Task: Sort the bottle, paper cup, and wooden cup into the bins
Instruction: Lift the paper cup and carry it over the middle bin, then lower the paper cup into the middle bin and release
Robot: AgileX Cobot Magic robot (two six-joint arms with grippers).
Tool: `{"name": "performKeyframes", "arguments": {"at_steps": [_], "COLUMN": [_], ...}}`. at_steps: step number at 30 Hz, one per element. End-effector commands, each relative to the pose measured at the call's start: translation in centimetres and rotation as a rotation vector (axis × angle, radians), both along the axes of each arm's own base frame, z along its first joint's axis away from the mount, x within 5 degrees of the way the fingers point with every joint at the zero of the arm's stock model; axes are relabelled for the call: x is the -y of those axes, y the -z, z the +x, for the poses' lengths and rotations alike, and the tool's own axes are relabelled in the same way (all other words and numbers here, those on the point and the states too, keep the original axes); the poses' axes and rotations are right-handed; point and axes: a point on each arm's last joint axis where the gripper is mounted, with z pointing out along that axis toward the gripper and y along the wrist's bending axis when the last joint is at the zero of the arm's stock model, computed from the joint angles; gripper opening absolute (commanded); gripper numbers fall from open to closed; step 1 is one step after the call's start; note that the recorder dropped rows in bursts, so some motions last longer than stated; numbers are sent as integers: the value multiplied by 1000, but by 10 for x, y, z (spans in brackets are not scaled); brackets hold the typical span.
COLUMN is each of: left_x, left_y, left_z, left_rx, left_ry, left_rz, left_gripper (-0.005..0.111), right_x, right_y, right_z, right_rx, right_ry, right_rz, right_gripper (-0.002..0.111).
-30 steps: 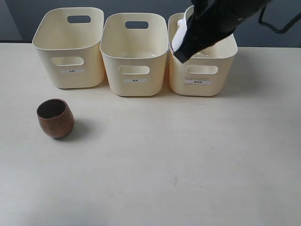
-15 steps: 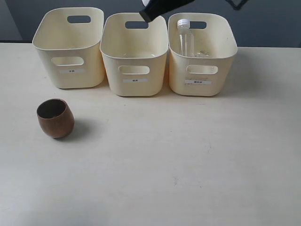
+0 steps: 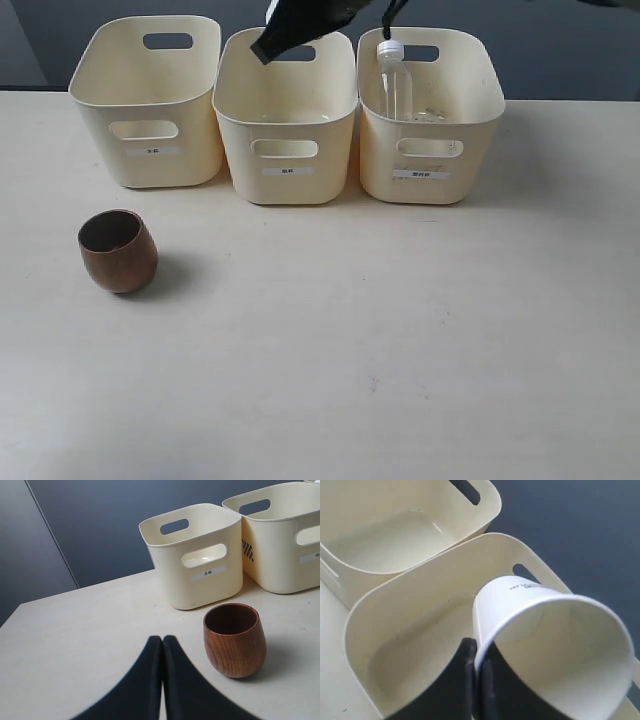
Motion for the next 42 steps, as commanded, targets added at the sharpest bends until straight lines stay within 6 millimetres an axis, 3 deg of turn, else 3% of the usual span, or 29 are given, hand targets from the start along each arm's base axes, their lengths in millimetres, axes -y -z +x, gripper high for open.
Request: {"name": "performKeyframes", "arguments": {"at_steps": [1,12,18,22,25,27,42], "left_x": [0,0,0,0,0,0,0], "left_y": [0,0,0,0,0,0,0], "left_z": [0,0,0,0,0,0,0], "left_rx": [8,8,8,8,6,8,8], "left_ry": [-3,-3,-3,-3,-3,-3,-3], "left_rz": [0,0,0,0,1,0,0], "left_gripper": [0,0,0,0,0,0,0], "right_x": [-8,-17,-20,-21,-22,-22,-24], "right_y": [22,76,92,92,92,91,83], "right_z": [13,34,39,40,39,39,42], "right_rx": [-37,-127,-199,-207,-215,-212,-167], "right_ry": [-2,-12,-13,-12,-12,-9,3], "right_rz": [-47,-183,-229,-220,-208,-203,-156], "right_gripper": [-1,-1,-1,1,27,35,35]}}
